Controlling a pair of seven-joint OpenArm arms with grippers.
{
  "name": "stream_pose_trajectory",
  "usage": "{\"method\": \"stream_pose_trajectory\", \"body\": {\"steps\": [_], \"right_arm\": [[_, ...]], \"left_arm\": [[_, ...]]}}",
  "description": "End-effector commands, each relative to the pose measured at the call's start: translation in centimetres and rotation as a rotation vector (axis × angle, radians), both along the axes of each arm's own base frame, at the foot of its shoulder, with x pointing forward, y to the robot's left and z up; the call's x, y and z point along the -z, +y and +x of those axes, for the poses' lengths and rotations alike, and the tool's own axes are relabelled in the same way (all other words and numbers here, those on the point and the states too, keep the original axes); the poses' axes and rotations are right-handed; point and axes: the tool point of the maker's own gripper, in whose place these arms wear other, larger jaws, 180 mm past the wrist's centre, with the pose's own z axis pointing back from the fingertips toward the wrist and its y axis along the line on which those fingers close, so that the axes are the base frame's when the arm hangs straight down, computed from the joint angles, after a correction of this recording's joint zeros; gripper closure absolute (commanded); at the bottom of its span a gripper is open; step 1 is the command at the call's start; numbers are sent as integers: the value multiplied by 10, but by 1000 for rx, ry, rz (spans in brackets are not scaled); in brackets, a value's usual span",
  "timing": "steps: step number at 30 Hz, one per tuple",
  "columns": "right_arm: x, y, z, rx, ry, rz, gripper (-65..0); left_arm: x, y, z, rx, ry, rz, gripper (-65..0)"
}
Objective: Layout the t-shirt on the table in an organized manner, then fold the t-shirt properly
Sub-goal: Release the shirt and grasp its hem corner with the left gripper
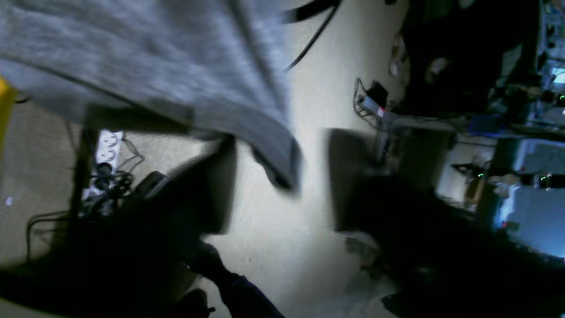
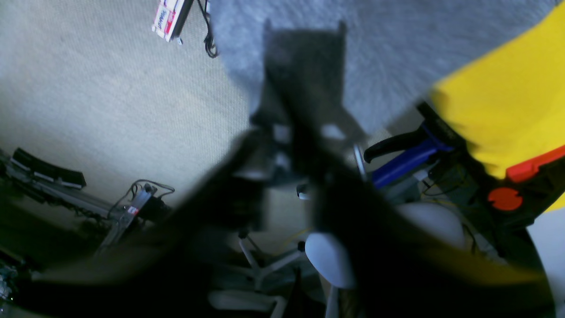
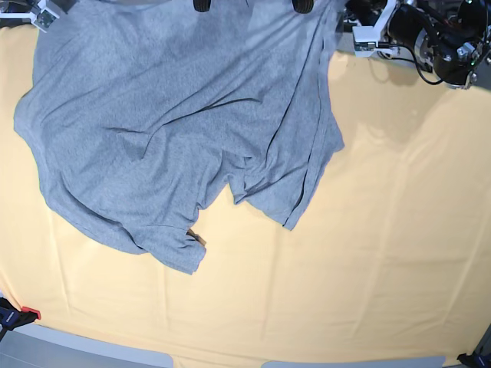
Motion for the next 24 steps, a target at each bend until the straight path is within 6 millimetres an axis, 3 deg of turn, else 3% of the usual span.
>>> {"method": "stream_pose_trajectory", "body": {"steps": [1,2,5,8,13,16,20,24], "right_arm": [[-4,-2,0,-9,3,-14,-366],[-4,-2,0,-9,3,-15,-390],[-4,-4,0,-7,-1,-20,-390],[-9,-13,4,27,-22,-53,-390],[-31,-37,37,112,-208,-111,-390],[-48,-50,56,157,-326,-139,-390],[-55,-57,61,170,-361,-159,-390],[-55,-56,61,170,-361,-154,-390]], "left_arm": [[-8,-3,2,4,-5,-27,-459],[-11,-5,4,7,-11,-40,-485],[-22,-12,13,30,-73,-69,-486],[-32,-11,38,21,-191,-65,-486],[-59,3,104,-70,-470,-34,-486],[-72,22,147,-152,-656,43,-486],[-90,36,203,-381,-819,36,-486],[-91,54,246,-591,-852,-1,-486]]}}
